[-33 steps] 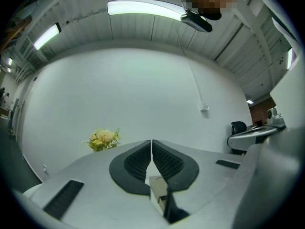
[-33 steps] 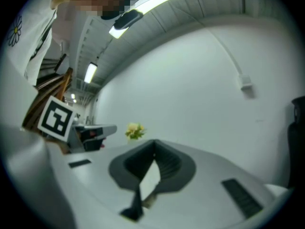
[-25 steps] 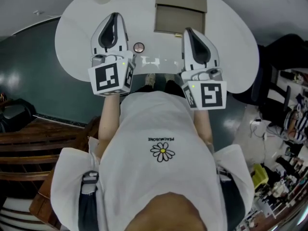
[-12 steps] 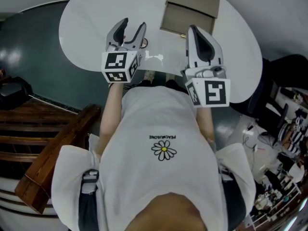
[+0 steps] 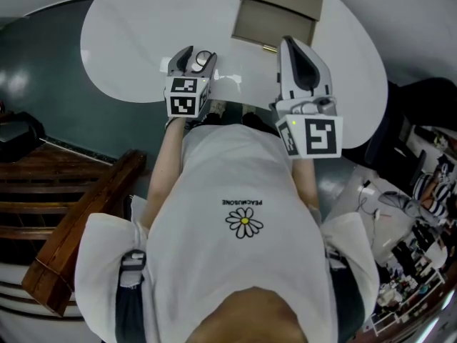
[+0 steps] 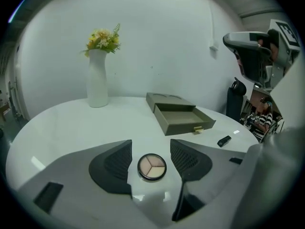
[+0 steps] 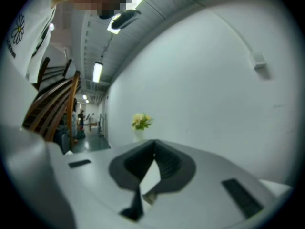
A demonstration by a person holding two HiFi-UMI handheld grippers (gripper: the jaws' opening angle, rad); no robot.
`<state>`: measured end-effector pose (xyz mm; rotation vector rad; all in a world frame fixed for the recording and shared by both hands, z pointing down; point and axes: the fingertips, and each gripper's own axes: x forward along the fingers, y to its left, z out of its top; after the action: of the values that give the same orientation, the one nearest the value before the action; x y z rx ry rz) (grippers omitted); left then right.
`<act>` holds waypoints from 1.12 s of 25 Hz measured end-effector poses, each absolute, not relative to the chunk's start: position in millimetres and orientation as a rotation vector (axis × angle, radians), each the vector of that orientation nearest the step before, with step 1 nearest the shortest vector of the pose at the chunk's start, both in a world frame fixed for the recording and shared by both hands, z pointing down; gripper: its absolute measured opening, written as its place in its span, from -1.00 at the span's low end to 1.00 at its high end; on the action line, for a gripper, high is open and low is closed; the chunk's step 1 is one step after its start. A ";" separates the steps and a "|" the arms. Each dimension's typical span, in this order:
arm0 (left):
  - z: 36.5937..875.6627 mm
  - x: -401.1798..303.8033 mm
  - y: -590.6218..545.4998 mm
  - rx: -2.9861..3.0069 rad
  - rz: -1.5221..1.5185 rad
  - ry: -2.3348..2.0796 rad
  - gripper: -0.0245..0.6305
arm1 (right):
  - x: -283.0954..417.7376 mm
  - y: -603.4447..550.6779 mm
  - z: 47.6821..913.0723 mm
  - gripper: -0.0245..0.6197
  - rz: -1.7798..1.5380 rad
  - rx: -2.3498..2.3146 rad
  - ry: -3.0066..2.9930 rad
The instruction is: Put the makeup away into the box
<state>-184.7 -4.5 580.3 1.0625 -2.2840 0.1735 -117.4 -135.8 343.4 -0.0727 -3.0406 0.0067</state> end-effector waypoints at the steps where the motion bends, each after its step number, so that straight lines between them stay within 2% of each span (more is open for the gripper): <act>1: 586.4 -182.4 -4.1 1.056 0.180 -2.268 -0.13 | -116.0 -136.6 343.9 -0.83 0.005 -0.067 -3.038; 11: 618.0 -172.9 -10.1 1.027 0.288 -2.193 -0.13 | -105.8 -151.8 348.6 -0.83 -0.007 -0.025 -3.018; 14: 620.6 -173.0 -10.6 1.028 0.331 -2.186 -0.22 | -103.5 -154.0 350.0 -0.83 -0.003 -0.017 -3.016; 28: 628.7 -175.6 -11.0 1.002 0.357 -2.169 -0.22 | -96.4 -162.3 352.8 -0.83 0.011 0.019 -3.016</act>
<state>-175.6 -11.0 628.7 1.0017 -2.1693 0.3574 -96.4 -162.3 352.8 0.0192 -3.0163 0.0109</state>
